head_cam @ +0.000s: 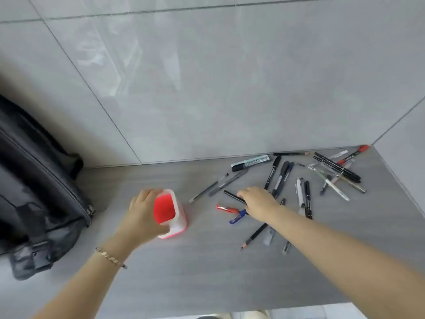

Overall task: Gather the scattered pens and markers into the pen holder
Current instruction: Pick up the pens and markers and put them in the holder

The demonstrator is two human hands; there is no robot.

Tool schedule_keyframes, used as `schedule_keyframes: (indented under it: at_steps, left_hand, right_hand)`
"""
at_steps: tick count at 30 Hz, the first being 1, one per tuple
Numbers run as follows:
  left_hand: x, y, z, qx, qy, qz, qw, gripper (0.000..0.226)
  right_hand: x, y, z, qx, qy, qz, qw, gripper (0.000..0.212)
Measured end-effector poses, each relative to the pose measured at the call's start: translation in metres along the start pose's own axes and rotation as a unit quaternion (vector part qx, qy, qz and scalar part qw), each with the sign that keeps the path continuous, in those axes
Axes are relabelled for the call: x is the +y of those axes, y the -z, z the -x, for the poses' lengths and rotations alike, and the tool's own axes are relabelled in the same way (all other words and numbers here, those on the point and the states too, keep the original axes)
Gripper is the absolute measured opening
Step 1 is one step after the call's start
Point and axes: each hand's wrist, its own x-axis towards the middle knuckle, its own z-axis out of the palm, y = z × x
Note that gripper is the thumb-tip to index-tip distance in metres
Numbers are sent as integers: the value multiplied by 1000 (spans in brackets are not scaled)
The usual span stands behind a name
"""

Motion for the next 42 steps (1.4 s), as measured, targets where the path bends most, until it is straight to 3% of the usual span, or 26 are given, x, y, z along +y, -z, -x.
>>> schedule_keyframes:
  at_steps: [4, 8, 13, 17, 23, 27, 29, 31, 32, 33, 34, 35, 36, 39, 42]
  left_hand:
    - [-8, -6, 14, 71, 1, 97, 993, 87]
    - [-14, -18, 26, 57, -28, 124, 990, 91]
    - [-15, -28, 33, 22, -53, 132, 990, 92]
    - [-14, -33, 33, 10, -70, 115, 991, 93]
    - [2, -36, 35, 30, -72, 101, 992, 94]
    - [20, -45, 38, 47, -60, 124, 989, 94]
    - [30, -50, 37, 48, -59, 129, 989, 94]
    - [39, -57, 36, 48, -65, 122, 989, 94]
    - [43, -60, 34, 50, -70, 115, 990, 94]
    - [49, -64, 33, 50, -75, 110, 990, 95]
    - [55, -67, 32, 50, -78, 110, 990, 95]
    - [63, -69, 31, 50, -83, 113, 989, 96]
    - [71, -72, 29, 52, -93, 116, 988, 96]
    - [94, -81, 27, 67, -146, 116, 980, 99]
    - [110, -87, 28, 51, -158, 122, 979, 103]
  right_hand:
    - [-10, -4, -19, -23, -34, -3, 999, 38]
    - [-12, -8, -21, -3, -41, -9, 999, 35]
    - [0, -29, -1, 108, 65, 101, 987, 26]
    - [12, -35, 4, 102, 89, 118, 984, 47]
    - [2, -16, -20, 15, -73, 5, 997, 31]
    - [12, 3, -21, -11, -74, -67, 995, 23]
    - [19, 18, -13, 51, -72, -108, 990, 16]
    - [16, 40, 5, 151, -75, -242, 956, 10]
    - [11, 53, 19, 187, -73, -358, 912, 10]
    - [2, 67, 35, 209, -56, -489, 845, 12]
    - [-7, 77, 52, 210, -27, -594, 776, 17]
    - [-16, 80, 67, 196, -2, -652, 732, 20]
    - [-24, 78, 79, 173, 15, -670, 722, 21]
    - [-36, 52, 97, 130, -5, -631, 764, 21]
    - [-26, 39, 106, 179, -27, -595, 783, 33]
